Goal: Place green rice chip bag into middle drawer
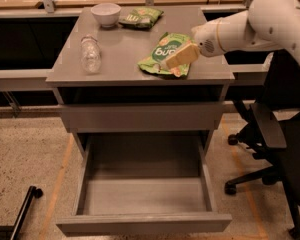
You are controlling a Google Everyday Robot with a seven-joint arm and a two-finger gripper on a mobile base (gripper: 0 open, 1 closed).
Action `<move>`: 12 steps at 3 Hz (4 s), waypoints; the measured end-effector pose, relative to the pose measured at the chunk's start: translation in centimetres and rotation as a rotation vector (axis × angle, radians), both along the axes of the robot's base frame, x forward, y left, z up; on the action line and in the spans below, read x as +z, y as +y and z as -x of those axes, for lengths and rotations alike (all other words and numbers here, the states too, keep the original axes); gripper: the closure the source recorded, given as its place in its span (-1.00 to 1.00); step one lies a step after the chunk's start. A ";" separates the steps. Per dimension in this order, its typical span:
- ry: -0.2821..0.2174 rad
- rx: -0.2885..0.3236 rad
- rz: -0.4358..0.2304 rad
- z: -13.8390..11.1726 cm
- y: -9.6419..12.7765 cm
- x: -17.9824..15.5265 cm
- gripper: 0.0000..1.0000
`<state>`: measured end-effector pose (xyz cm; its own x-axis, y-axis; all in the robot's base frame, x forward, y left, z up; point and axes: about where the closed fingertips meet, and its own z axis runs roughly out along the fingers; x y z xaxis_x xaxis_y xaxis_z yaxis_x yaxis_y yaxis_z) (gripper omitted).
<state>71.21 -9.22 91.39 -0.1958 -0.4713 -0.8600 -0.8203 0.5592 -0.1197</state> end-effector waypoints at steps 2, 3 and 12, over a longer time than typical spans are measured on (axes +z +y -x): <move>0.020 0.035 -0.018 -5.4 2.9 -3.7 -1.00; 0.043 0.030 -0.009 -7.4 3.6 -5.8 -1.00; 0.069 -0.026 0.007 -8.2 2.2 -7.1 0.93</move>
Offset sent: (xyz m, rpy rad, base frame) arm 0.0831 0.0387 -0.0533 0.0247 0.0276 0.0471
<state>79.44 -7.06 84.30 -0.2665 -0.4713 -0.8408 -0.8122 0.5794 -0.0673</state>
